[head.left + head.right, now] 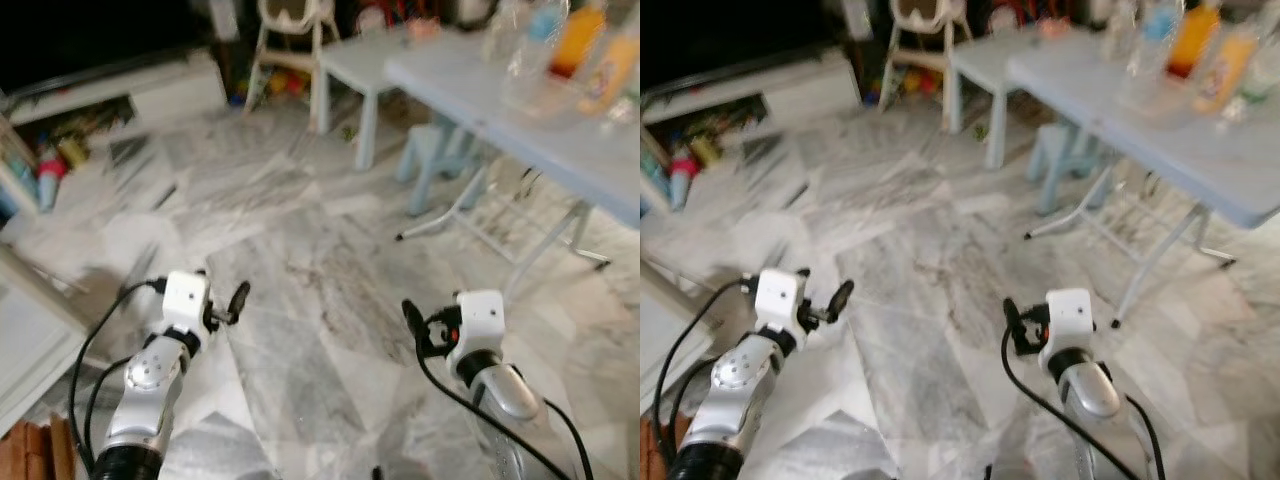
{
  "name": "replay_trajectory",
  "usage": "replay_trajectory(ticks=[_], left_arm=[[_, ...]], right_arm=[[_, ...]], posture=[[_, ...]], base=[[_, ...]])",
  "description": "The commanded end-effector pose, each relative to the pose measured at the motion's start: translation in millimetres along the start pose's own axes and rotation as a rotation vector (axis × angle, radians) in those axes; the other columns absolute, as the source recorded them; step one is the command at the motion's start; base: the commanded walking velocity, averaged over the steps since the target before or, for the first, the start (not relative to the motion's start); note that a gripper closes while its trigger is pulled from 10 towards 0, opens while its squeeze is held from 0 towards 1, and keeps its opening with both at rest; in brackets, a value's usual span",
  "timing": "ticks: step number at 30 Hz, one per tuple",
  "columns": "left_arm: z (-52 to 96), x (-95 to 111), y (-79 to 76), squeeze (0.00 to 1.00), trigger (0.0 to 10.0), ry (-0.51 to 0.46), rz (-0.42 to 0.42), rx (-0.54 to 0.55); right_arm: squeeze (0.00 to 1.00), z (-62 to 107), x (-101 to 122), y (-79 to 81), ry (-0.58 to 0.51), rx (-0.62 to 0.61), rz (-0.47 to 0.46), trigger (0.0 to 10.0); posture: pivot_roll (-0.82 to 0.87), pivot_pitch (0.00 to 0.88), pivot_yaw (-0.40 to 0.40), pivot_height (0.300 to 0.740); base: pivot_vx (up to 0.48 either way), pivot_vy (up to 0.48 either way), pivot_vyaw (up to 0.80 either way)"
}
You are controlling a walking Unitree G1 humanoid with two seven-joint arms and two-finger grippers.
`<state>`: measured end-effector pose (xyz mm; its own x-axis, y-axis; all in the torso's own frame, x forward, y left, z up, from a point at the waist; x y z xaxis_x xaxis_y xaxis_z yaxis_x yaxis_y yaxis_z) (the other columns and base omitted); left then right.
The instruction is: Restocking fridge
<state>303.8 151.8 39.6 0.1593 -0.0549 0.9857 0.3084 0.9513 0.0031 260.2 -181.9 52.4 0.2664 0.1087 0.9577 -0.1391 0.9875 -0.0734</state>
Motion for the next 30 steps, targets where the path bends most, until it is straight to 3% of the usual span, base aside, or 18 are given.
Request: replay_trajectory(ticks=[1,13,20,30], left_arm=[[3.3,0,13.9,0.00,10.0,0.011,-0.029,0.035],[-3.8,11,12.4,0.00,10.0,-0.048,-0.015,0.047],[-4.2,8,15.6,0.00,10.0,-0.035,-0.004,0.062],[-7.2,12,19.7,0.00,10.0,-0.053,-0.004,0.087]], right_arm=[[0.00,-2.0,7,4.6,-0.026,0.005,-0.005,10.0],[0.00,-3.8,12,5.9,-0.049,0.009,0.035,10.0],[0.00,-4.7,13,6.1,-0.054,0.008,0.034,10.0],[0.00,-6.2,23,6.1,-0.099,0.004,0.045,10.0]], posture=[[-0.09,0.000,0.075,0.740],[-0.09,0.000,0.068,0.740],[-0.08,0.000,0.066,0.740],[-0.09,0.000,0.073,0.740]], base=[[0.480,0.000,-0.65],[0.471,0.000,-0.79],[0.426,0.075,-0.77],[0.285,0.381,0.00]])
Point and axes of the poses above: a point about 5 cm out from each wrist's last joint towards the gripper, its own z axis pointing back from the gripper into the wrist, its own x axis along the axis of the wrist's last joint, y = z × x, the point moved 4 cm from there along -z, pointing out of the wrist towards the gripper, and after that the axes turned 2 degrees about z, right-handed, at the moved point
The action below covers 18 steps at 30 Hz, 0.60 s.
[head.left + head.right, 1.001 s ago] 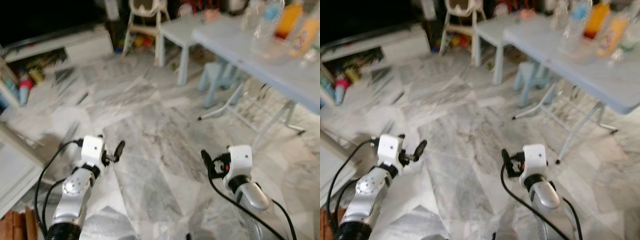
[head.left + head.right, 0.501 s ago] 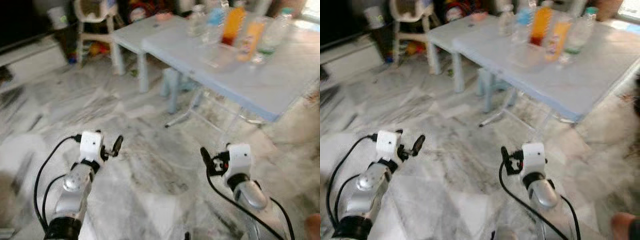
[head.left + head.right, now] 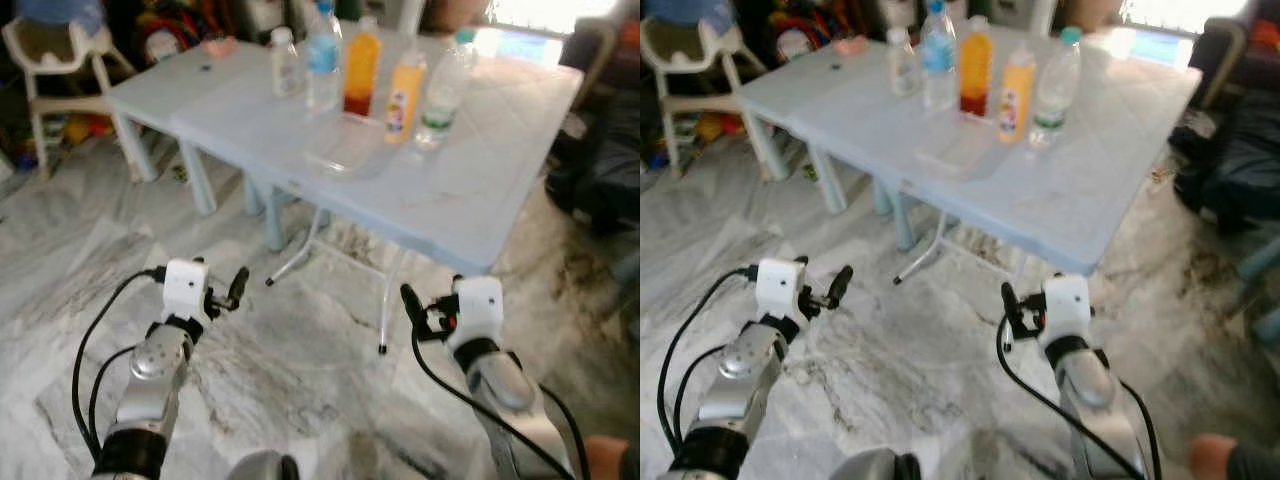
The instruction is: Restocking fridge
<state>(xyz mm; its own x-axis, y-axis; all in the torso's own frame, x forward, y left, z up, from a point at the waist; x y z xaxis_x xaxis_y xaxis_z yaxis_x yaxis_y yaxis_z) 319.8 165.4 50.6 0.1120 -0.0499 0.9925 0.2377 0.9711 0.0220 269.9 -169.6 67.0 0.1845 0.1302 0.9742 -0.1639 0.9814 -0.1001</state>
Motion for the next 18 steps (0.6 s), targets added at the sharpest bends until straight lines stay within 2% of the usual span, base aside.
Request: replay_trajectory(ticks=[1,8,10,15,18], left_arm=[[0.6,2,1.2,0.00,10.0,-0.014,0.004,0.007],[0.2,16,0.6,0.00,10.0,-0.049,0.024,-0.007],[5.4,19,2.8,0.00,10.0,-0.049,0.022,-0.029],[13.6,19,13.8,0.00,10.0,-0.040,-0.013,0.008],[17.0,25,14.4,0.00,10.0,-0.053,-0.025,0.023]], right_arm=[[0.00,-0.7,8,-3.6,-0.033,-0.014,0.019,10.0],[0.00,-6.0,38,-5.7,-0.155,-0.043,0.049,10.0],[0.00,-8.8,50,-8.7,-0.192,-0.060,0.065,10.0],[0.00,-13.3,60,-22.3,-0.219,-0.136,0.036,10.0],[0.00,-14.4,64,-21.1,-0.232,-0.137,0.031,10.0]], posture=[[-0.09,0.000,0.073,0.740],[-0.09,0.000,0.076,0.740],[-0.08,0.000,0.074,0.740],[-0.05,0.000,0.069,0.740],[-0.04,0.000,0.069,0.740]], base=[[0.244,0.412,0.00],[0.246,0.413,0.00],[0.000,0.428,0.00],[0.000,0.428,0.00],[0.000,0.429,-0.37]])
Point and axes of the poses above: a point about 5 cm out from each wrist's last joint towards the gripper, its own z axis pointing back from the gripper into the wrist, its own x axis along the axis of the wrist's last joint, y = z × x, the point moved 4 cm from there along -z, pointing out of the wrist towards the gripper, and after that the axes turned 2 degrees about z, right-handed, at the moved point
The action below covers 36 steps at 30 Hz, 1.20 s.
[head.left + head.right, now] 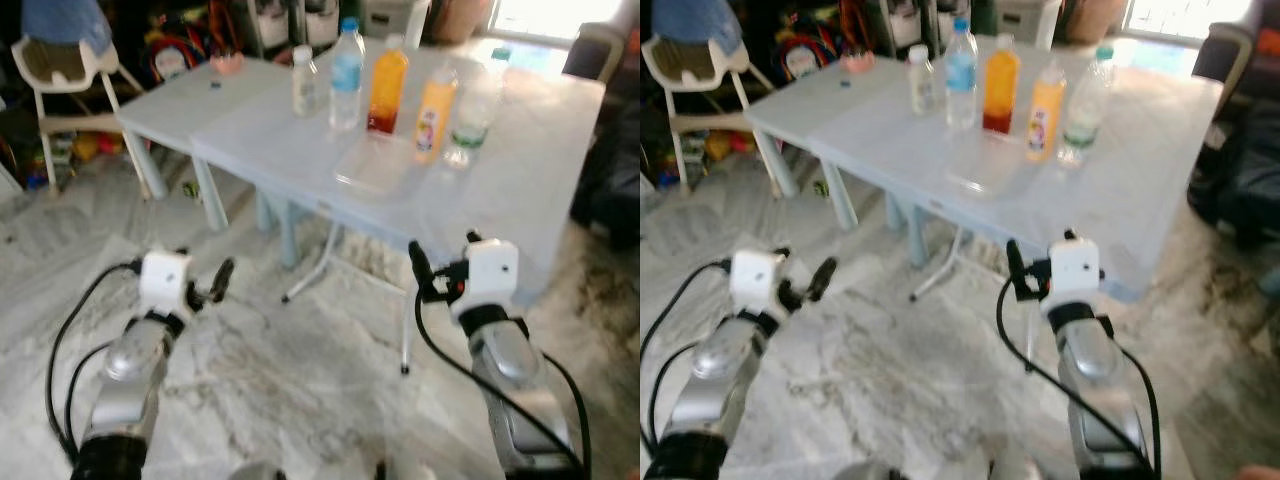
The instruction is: Restocking fridge
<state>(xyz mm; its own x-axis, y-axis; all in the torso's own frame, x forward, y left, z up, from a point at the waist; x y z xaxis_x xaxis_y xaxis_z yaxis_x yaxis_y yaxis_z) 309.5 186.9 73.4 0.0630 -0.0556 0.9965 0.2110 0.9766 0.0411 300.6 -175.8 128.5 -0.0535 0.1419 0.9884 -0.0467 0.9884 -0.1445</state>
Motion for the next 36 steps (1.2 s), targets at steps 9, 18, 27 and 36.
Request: replay_trajectory(ticks=[9,18,27,36], left_arm=[[0.9,6,-18.6,0.00,10.0,-0.025,-0.007,-0.012],[3.9,0,-31.9,0.00,10.0,-0.005,0.049,0.011],[-5.2,3,-38.1,0.00,10.0,-0.021,0.062,0.015],[-6.2,4,-37.9,0.00,10.0,-0.026,0.051,0.001]], right_arm=[[0.00,-3.4,5,5.9,-0.011,0.002,-0.009,10.0],[0.00,9.4,-7,6.7,0.022,-0.019,-0.027,10.0],[0.00,4.9,-7,10.3,0.014,-0.007,-0.019,10.0],[0.00,-1.4,2,14.5,-0.031,0.033,-0.013,10.0]], posture=[[-0.05,0.000,0.070,0.740],[-0.06,0.000,0.090,0.740],[-0.07,0.000,0.086,0.740],[-0.07,0.000,0.083,0.740]], base=[[0.198,0.390,-0.80],[0.348,0.331,-0.79],[0.350,0.327,0.00],[0.363,0.286,0.00]])
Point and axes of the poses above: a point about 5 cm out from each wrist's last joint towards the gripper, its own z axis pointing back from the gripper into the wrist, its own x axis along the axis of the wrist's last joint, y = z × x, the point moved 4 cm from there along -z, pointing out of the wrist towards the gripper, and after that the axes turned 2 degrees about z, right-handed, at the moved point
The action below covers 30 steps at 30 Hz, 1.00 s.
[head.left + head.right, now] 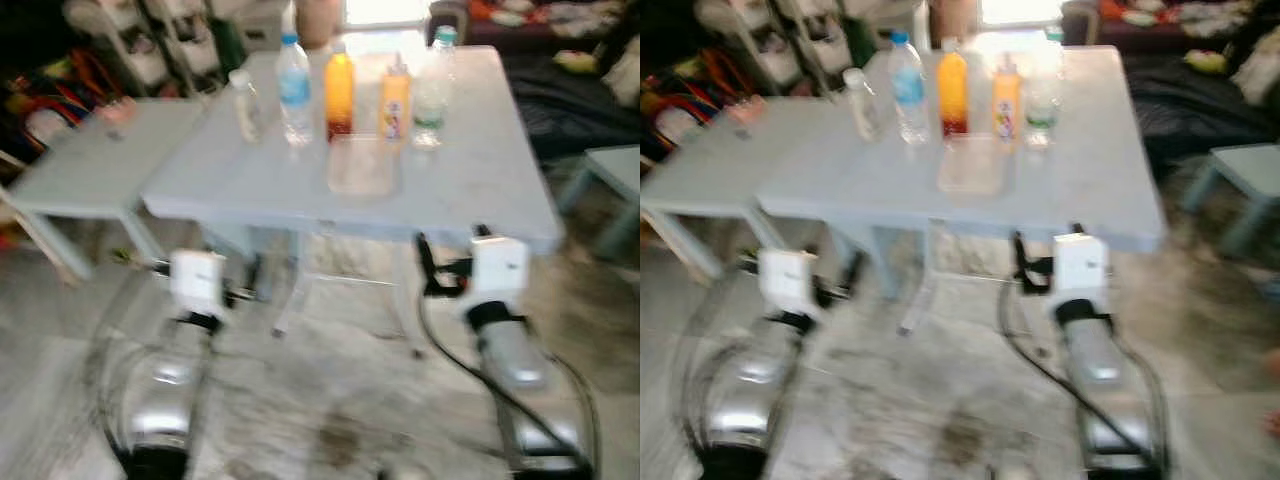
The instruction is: Restocking fridge
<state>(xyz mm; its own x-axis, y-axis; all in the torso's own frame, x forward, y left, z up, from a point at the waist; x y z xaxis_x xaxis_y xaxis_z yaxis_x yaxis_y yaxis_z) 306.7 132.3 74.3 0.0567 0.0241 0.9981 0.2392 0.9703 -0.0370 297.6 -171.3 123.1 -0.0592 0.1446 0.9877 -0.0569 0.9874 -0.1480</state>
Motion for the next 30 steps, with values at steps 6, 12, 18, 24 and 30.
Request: replay_trajectory(ticks=[6,12,18,24,30], left_arm=[[-0.5,3,16.0,0.00,10.0,-0.007,-0.024,0.033],[0.9,2,6.0,0.00,10.0,-0.003,-0.018,-0.017],[2.5,1,3.4,0.00,10.0,-0.003,-0.001,-0.031],[2.9,5,3.4,0.00,10.0,-0.026,0.032,-0.041],[4.3,3,3.1,0.00,10.0,-0.018,0.032,-0.049]], right_arm=[[0.00,-8.0,6,6.8,-0.031,0.015,-0.006,10.0],[0.00,-7.8,5,7.5,-0.032,0.008,-0.002,10.0],[0.00,-6.0,2,8.4,-0.021,0.001,0.001,10.0],[0.00,-6.3,1,4.8,-0.019,-0.025,0.009,10.0],[0.00,-5.6,-4,-6.3,0.007,-0.096,0.031,10.0]], posture=[[-0.07,0.000,0.082,0.740],[-0.07,0.000,0.083,0.740],[-0.07,0.000,0.085,0.740],[-0.06,0.000,0.081,0.740],[-0.06,0.000,0.081,0.740]], base=[[0.424,0.080,0.00],[0.448,0.000,0.00],[0.430,0.000,0.00],[0.139,0.000,0.00],[0.000,0.000,0.00]])
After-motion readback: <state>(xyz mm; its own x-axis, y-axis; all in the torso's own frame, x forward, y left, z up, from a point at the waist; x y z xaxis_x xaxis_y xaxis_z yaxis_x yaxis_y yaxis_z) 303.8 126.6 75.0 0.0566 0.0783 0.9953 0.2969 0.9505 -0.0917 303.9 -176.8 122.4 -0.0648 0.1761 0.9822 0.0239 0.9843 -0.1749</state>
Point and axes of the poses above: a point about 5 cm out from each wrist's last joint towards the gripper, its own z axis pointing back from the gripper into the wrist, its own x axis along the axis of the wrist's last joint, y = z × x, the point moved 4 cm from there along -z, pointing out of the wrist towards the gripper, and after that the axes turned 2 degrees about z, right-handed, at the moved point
